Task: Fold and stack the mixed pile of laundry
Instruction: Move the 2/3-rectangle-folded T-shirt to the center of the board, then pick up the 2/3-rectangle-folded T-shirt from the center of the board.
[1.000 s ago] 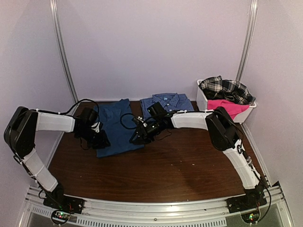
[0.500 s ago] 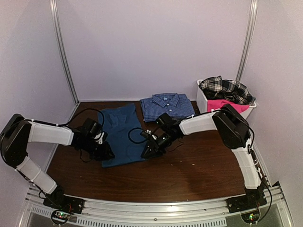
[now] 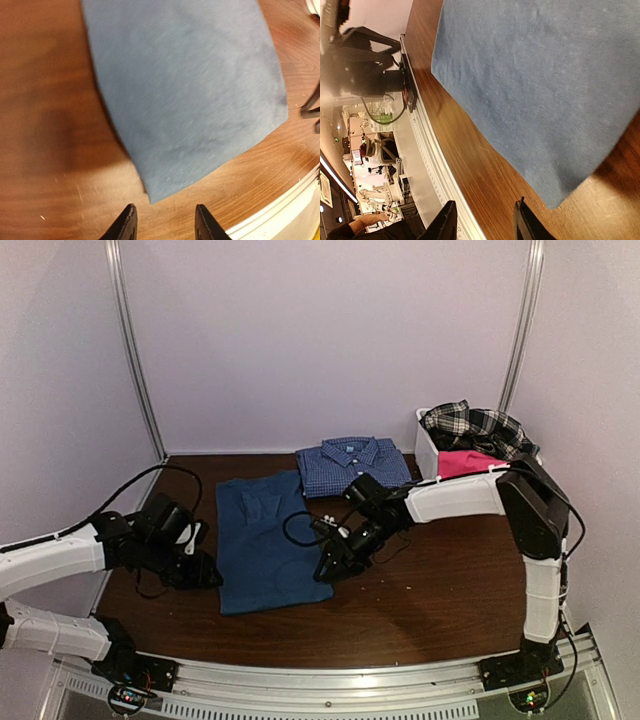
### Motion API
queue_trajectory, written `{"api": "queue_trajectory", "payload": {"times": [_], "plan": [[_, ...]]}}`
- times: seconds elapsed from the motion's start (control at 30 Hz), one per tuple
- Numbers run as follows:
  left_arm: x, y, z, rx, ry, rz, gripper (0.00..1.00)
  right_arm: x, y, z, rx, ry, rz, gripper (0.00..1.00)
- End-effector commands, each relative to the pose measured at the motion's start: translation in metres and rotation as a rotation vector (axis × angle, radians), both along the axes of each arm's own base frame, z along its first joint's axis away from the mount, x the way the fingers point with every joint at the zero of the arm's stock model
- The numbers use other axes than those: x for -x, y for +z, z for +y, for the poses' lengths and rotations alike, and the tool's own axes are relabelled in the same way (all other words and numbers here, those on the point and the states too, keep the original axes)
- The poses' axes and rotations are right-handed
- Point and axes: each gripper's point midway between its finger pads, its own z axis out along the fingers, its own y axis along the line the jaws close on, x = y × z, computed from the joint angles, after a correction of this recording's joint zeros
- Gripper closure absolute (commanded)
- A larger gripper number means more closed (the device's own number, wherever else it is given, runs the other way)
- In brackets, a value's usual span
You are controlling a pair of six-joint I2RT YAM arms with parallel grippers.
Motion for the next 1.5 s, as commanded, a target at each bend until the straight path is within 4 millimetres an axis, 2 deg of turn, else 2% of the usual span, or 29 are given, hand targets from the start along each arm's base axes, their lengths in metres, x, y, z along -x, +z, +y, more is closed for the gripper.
{"api": "queue_trajectory", "payload": {"times": [0.0,0.1,0.3,0.5,0.7,0.87,1.07,1.23,1.3,1.37,1.47], "plan": [[0.028,-0.024,0.007,0.090,0.118,0.113,0.61,-0.005,-0.009,-0.030,0.107,-0.068,-0.023,0.60],[0.035,-0.035,0.009,0.105,0.137,0.133,0.62,0.002,-0.025,-0.040,0.148,-0.074,0.007,0.59],[0.044,-0.057,0.001,0.101,0.116,0.179,0.62,0.008,-0.041,-0.047,0.179,-0.075,0.023,0.56],[0.043,-0.072,-0.003,0.142,0.138,0.172,0.63,0.006,-0.054,-0.040,0.169,-0.068,0.037,0.55],[0.040,-0.078,-0.010,0.156,0.122,0.175,0.67,0.014,-0.064,-0.035,0.171,-0.034,0.055,0.60],[0.042,-0.083,-0.009,0.142,0.120,0.192,0.80,0.013,-0.066,-0.031,0.170,-0.024,0.057,0.73],[0.048,-0.075,-0.007,0.159,0.110,0.194,0.99,0.015,-0.060,-0.030,0.162,-0.012,0.047,1.00],[0.054,-0.072,-0.004,0.158,0.105,0.193,1.00,0.017,-0.054,-0.030,0.162,-0.011,0.027,0.98],[0.054,-0.073,-0.002,0.153,0.115,0.193,1.00,0.014,-0.049,-0.030,0.158,-0.017,0.004,0.80],[0.054,-0.074,-0.002,0.151,0.114,0.194,1.00,0.010,-0.046,-0.031,0.164,-0.028,-0.021,0.69],[0.054,-0.075,-0.004,0.149,0.109,0.196,1.00,0.006,-0.047,-0.028,0.167,-0.030,-0.022,0.64]]}}
